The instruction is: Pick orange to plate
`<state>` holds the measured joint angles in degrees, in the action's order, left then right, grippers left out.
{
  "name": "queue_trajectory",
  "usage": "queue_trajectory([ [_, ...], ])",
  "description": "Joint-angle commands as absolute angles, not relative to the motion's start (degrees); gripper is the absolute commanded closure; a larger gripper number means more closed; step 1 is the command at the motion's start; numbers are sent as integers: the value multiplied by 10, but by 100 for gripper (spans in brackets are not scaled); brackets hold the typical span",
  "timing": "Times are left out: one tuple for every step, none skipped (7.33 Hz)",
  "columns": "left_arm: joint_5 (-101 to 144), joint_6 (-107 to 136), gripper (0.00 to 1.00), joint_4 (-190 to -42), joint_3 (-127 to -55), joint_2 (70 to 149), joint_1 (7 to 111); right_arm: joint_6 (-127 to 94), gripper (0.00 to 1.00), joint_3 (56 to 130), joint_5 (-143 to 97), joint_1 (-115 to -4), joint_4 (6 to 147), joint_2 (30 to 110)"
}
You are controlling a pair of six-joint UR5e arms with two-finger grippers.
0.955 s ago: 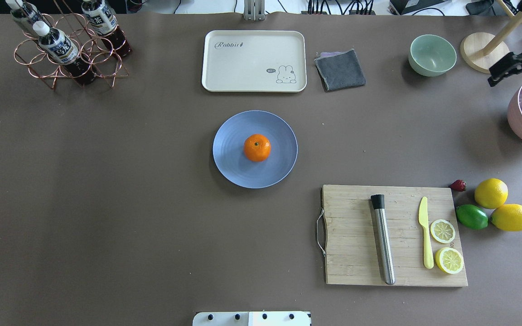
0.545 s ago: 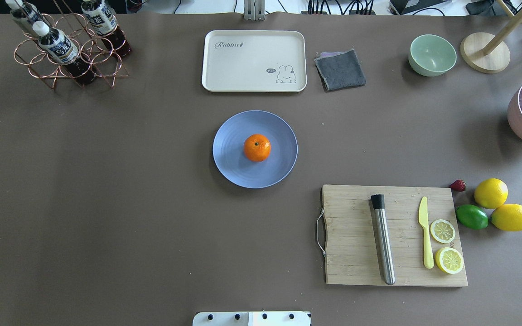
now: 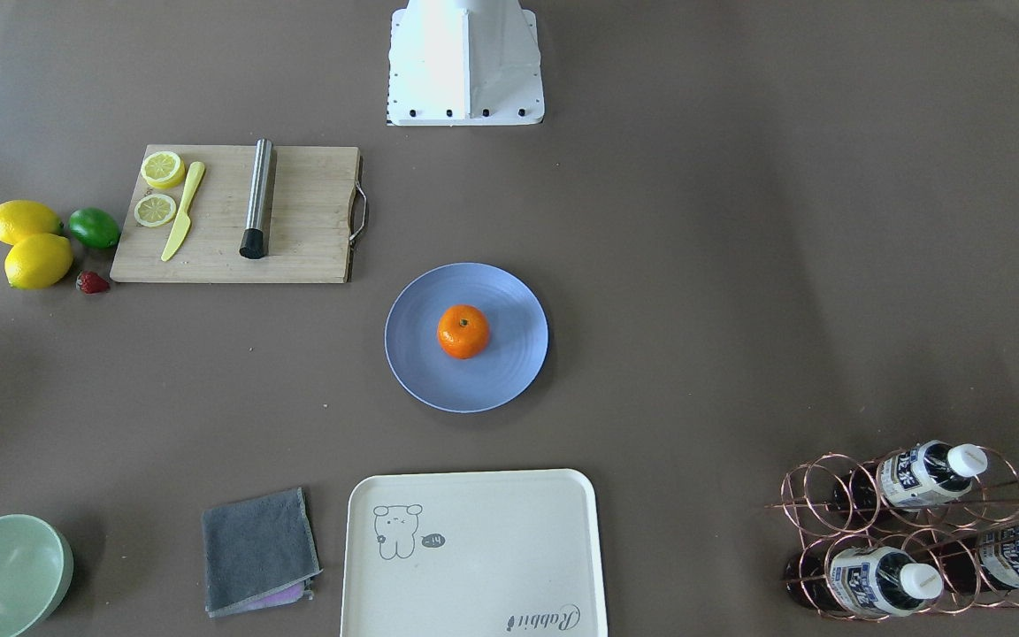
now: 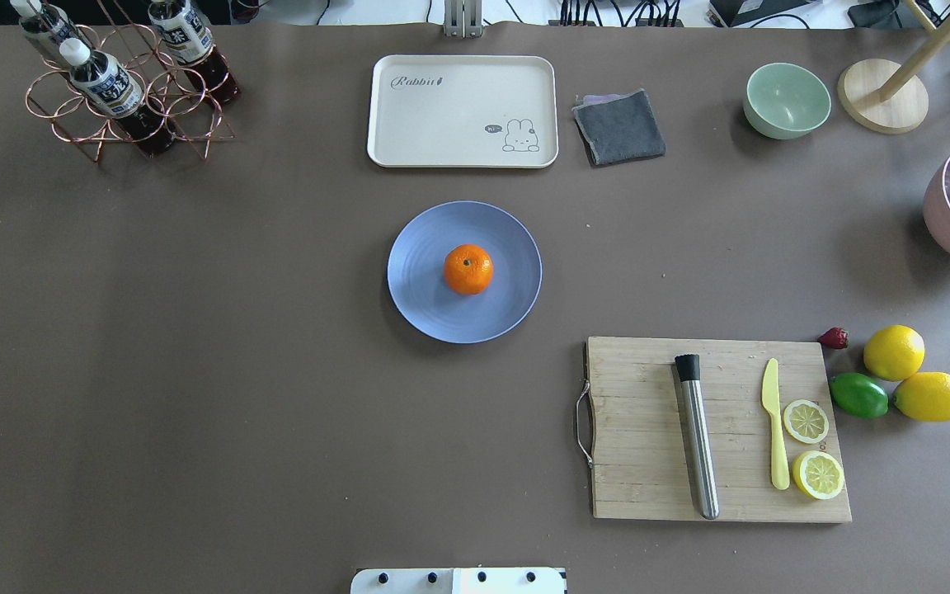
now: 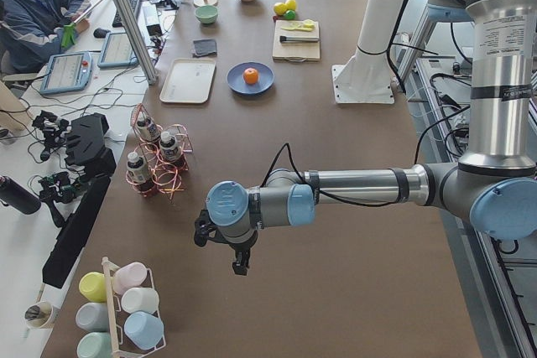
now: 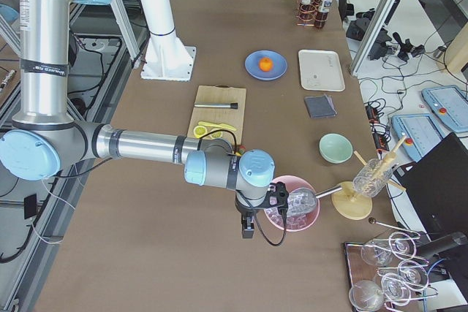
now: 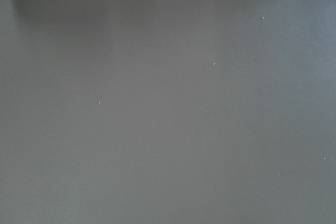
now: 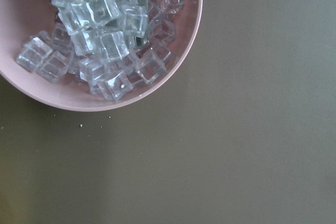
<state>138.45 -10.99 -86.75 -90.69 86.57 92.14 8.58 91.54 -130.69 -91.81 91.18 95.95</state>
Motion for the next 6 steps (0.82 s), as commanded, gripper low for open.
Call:
queue_trajectory([
  [1384, -108, 2, -867, -904, 868, 920, 86, 0, 910, -1306, -918, 911, 961],
  [1384, -108, 2, -867, -905, 873, 921, 86, 0, 910, -1307, -918, 911, 960],
  [1384, -109, 2, -870, -904, 867, 921, 86, 0, 910, -1307, -918, 911, 960],
  [1383, -109, 2, -871, -905, 870, 922, 86, 0, 910, -1307, -918, 911, 961],
  [1383, -110, 2, -871, -905, 871, 922, 86, 0, 912, -1310, -918, 911, 961],
  [1383, -110, 2, -871, -905, 874, 922, 86, 0, 914, -1315, -918, 911, 961],
])
